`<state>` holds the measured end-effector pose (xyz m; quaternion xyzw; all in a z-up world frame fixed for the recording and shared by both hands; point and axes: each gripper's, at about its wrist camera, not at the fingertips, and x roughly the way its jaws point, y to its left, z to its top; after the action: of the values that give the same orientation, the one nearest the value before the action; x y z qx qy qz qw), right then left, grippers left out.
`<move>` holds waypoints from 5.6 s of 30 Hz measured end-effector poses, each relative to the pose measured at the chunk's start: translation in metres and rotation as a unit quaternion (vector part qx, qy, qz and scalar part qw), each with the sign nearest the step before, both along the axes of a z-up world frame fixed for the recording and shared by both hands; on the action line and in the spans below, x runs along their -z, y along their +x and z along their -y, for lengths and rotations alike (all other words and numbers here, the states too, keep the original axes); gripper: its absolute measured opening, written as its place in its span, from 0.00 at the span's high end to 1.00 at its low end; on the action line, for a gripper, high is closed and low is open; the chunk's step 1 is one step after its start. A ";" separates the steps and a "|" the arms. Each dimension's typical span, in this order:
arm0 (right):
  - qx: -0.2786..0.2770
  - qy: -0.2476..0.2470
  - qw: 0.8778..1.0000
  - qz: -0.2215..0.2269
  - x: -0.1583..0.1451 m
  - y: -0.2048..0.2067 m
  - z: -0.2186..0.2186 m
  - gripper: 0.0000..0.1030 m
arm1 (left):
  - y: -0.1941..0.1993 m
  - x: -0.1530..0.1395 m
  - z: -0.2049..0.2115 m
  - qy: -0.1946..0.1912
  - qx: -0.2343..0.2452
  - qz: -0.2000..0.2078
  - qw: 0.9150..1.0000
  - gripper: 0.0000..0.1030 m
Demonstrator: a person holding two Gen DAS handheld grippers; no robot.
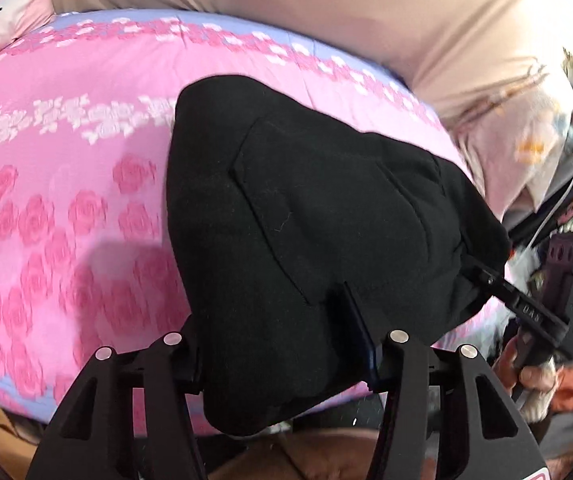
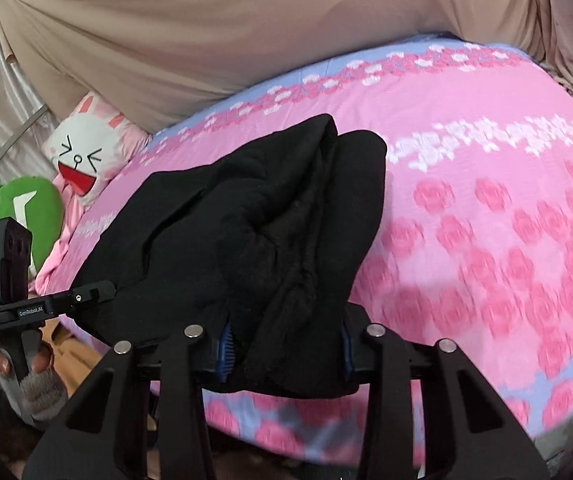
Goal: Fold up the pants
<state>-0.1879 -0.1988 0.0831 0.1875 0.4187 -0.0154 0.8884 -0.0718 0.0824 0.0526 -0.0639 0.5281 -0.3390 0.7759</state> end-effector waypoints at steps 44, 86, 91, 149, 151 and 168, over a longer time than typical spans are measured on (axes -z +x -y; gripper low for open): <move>0.020 -0.073 0.983 0.168 -0.114 0.000 -0.016 0.59 | -0.001 -0.125 -0.003 -0.037 -0.041 0.181 0.982 0.71; 0.037 -0.190 0.980 0.055 -0.027 0.296 0.064 0.66 | 0.231 -0.049 0.088 0.105 -0.086 0.224 0.965 0.22; 0.061 -0.145 0.988 0.007 0.014 0.302 0.086 0.67 | 0.232 -0.028 0.117 0.127 -0.066 0.206 0.968 0.22; 0.138 -0.220 0.965 0.047 0.019 0.174 -0.019 0.06 | 0.104 -0.013 0.106 0.172 -0.162 0.304 0.923 0.14; 0.136 -0.220 0.965 0.048 0.019 0.174 -0.017 0.06 | 0.103 -0.013 0.106 0.172 -0.162 0.305 0.923 0.14; 0.140 -0.221 0.964 0.047 0.018 0.173 -0.023 0.06 | 0.107 -0.008 0.106 0.170 -0.163 0.274 0.932 0.14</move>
<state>-0.0152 -0.1756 0.0650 0.0437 0.3320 -0.2234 0.9154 0.0353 -0.0232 0.0608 0.0786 0.3268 -0.1172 0.9345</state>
